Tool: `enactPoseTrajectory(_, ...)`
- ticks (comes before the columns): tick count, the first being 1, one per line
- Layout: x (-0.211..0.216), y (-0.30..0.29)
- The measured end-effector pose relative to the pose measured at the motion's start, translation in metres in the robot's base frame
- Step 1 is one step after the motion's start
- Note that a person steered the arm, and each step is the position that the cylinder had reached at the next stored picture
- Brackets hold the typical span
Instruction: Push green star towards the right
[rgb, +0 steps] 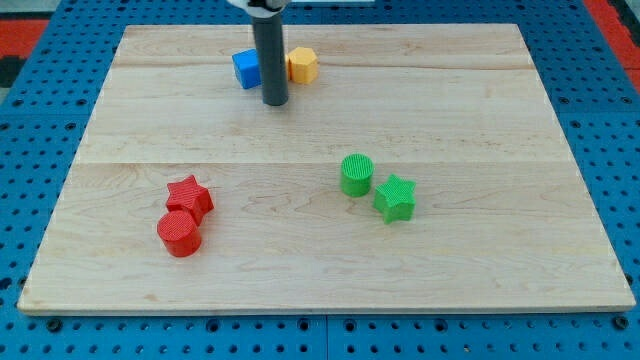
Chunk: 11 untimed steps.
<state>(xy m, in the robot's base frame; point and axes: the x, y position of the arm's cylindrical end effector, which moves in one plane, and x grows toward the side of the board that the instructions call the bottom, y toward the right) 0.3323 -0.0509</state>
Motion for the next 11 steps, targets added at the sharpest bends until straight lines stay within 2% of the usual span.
enactPoseTrajectory(1,0.0,0.003)
enactPoseTrajectory(2,0.018,0.019)
enactPoseTrajectory(5,0.024,0.011)
enactPoseTrajectory(6,0.053,-0.033)
enactPoseTrajectory(7,0.121,-0.042)
enactPoseTrajectory(8,0.162,0.014)
enactPoseTrajectory(9,0.176,0.094)
enactPoseTrajectory(10,0.181,0.113)
enactPoseTrajectory(11,0.16,0.162)
